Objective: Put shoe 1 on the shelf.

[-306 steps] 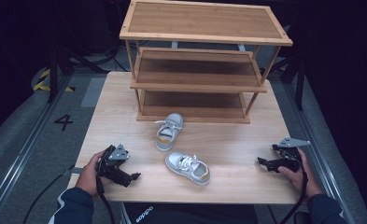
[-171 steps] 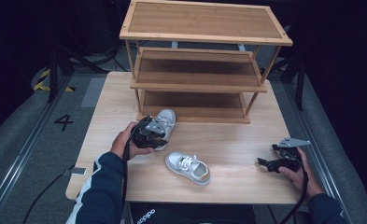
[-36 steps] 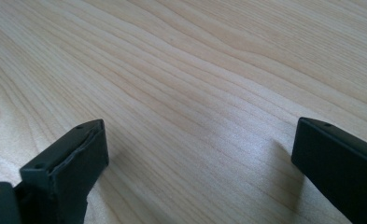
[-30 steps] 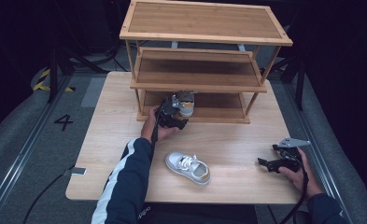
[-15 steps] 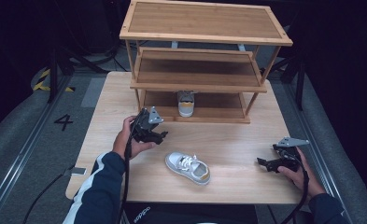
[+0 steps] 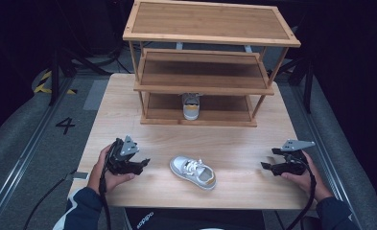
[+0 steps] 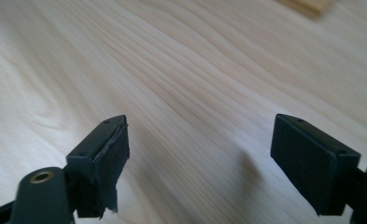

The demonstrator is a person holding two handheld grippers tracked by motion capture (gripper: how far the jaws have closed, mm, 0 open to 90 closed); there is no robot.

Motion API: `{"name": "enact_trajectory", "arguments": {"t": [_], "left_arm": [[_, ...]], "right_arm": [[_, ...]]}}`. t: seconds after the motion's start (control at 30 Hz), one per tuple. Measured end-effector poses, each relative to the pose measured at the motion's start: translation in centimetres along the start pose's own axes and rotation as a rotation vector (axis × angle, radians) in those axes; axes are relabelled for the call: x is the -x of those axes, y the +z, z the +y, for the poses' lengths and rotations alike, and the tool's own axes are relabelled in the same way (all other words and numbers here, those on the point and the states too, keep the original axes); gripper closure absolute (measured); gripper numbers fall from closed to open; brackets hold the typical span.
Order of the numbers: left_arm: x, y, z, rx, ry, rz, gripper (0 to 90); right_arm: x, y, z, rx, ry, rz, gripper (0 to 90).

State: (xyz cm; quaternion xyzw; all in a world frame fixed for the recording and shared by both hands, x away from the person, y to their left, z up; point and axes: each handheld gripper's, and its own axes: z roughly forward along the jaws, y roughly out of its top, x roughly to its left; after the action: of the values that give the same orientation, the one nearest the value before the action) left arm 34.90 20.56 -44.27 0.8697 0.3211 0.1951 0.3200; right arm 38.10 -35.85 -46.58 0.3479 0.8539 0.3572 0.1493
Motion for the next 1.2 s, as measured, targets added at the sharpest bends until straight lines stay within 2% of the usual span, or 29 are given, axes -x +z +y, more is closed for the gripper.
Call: {"name": "enact_trajectory", "arguments": {"t": [0.03,0.07,0.1,0.13,0.23,0.27,0.3,0.33,0.37,0.4,0.47,0.53,0.57,0.6,0.67,0.73,0.77,0.9,1.0,1.03,1.1,1.17,1.2], "left_arm": [[0.0,0.0,0.0,0.0,0.0,0.0,25.4],[0.0,-0.2,-1.1,-0.014,-0.03,-0.003,25.2],[0.0,-0.2,-1.1,-0.014,-0.03,-0.003,25.1],[0.1,-0.2,-1.6,-0.01,-0.035,-0.011,25.1],[0.0,-0.1,-2.8,-0.019,-0.06,-0.029,25.2],[0.0,0.0,-3.2,-0.02,-0.063,-0.036,25.1],[0.0,0.2,-3.7,-0.02,-0.085,-0.042,25.2],[0.0,0.2,-3.8,-0.026,-0.086,-0.043,25.2],[0.0,0.2,-3.8,-0.026,-0.086,-0.043,25.1],[-0.1,0.4,-3.9,-0.031,-0.081,-0.038,25.0],[-0.1,0.6,-4.1,-0.045,-0.099,-0.025,24.5],[-0.4,0.7,-4.4,-0.033,-0.125,-0.038,21.7],[-0.4,0.8,-4.5,-0.024,-0.146,-0.046,21.6],[-0.6,0.8,-4.6,-0.02,-0.136,-0.046,21.3],[-0.6,0.9,-4.9,-0.009,-0.169,-0.055,18.9],[-0.6,1.0,-4.9,-0.006,-0.17,-0.052,18.0],[-0.7,1.0,-4.8,-0.012,-0.171,-0.044,15.5],[-0.7,1.0,-4.8,-0.016,-0.175,-0.041,15.1],[-0.8,1.0,-4.8,-0.014,-0.173,-0.042,15.2],[-0.7,1.0,-4.8,-0.013,-0.176,-0.042,15.2],[-0.7,1.0,-4.8,-0.013,-0.176,-0.043,15.1],[-0.7,1.0,-4.8,-0.016,-0.175,-0.04,15.1],[-0.8,1.0,-4.8,-0.013,-0.174,-0.042,15.1]], "right_arm": [[0.0,0.0,0.0,0.0,0.0,0.0,18.9],[-1.1,-0.3,1.3,0.024,-0.044,0.029,19.9],[-1.7,-0.4,1.8,0.037,-0.063,0.049,20.0],[-1.7,-0.4,1.8,0.037,-0.063,0.049,20.0],[-4.4,-0.4,4.0,0.027,-0.181,0.104,21.1],[-5.0,-0.3,4.5,0.027,-0.203,0.118,21.9],[-6.5,-0.1,5.9,0.027,-0.262,0.17,23.3],[-7.3,0.1,6.5,0.027,-0.29,0.195,24.3],[-7.3,0.1,6.5,0.027,-0.29,0.195,24.3],[-7.9,0.2,6.9,0.023,-0.31,0.207,26.1],[-9.7,1.0,7.9,0.01,-0.369,0.248,26.0],[-11.4,1.8,8.4,0.0,-0.408,0.293,26.8],[-11.9,2.2,8.5,-0.006,-0.42,0.313,26.8],[-12.4,2.6,8.6,-0.01,-0.427,0.327,26.8],[-13.1,3.4,8.7,-0.025,-0.435,0.363,26.8],[-13.6,4.1,8.6,-0.038,-0.45,0.368,26.9],[-14.1,4.8,8.3,-0.047,-0.447,0.386,28.1],[-14.6,5.7,7.9,-0.041,-0.433,0.397,31.0],[-14.9,5.8,7.6,-0.035,-0.44,0.414,31.4],[-15.2,5.8,7.5,-0.029,-0.448,0.403,29.5],[-15.3,5.8,7.4,-0.021,-0.446,0.398,33.0],[-15.3,5.5,7.2,-0.014,-0.439,0.437,39.4],[-15.6,5.4,7.2,-0.01,-0.454,0.453,39.4]]}}
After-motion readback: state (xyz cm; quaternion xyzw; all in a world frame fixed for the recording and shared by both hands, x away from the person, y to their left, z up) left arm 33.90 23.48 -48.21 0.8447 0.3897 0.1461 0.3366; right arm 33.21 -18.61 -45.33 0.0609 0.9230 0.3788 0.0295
